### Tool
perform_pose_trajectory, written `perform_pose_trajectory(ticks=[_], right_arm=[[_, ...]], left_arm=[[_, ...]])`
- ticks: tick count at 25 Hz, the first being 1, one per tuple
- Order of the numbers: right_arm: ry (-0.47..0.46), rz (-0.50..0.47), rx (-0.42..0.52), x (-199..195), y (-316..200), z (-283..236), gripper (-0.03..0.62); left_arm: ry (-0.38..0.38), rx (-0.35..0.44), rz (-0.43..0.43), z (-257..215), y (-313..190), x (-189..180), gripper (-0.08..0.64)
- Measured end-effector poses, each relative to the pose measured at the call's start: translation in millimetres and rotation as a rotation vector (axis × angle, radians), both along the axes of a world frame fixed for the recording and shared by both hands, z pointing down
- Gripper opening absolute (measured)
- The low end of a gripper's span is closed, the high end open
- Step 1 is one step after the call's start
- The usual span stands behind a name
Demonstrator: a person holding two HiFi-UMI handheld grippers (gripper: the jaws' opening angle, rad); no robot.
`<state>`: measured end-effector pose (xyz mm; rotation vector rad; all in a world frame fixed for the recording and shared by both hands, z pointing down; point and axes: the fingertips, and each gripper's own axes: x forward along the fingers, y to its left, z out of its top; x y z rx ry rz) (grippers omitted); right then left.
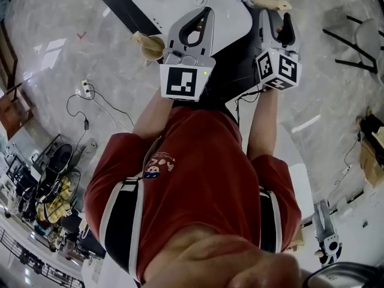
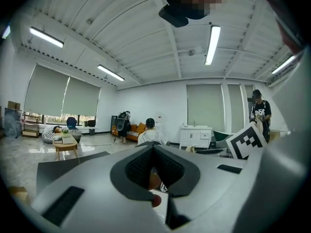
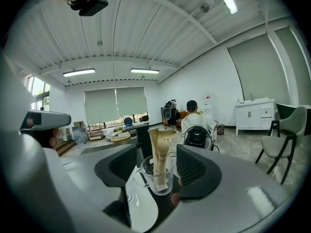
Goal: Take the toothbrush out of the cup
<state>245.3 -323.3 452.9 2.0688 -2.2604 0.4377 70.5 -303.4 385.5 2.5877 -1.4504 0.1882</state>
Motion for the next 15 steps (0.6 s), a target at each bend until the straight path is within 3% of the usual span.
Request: perform_pose_trajectory(ticks=[11,15], right_arm=[[0.022,0.005,-0.049,3,-29,35,0.249],[0.039,0.037,-0.027,8,-28,33,0.124]], left_arm=[[-0.011,-0.038,0.018,23,-22,2,0.005],[-0.018,-0.040,0.026,24,-23,3,0.005]])
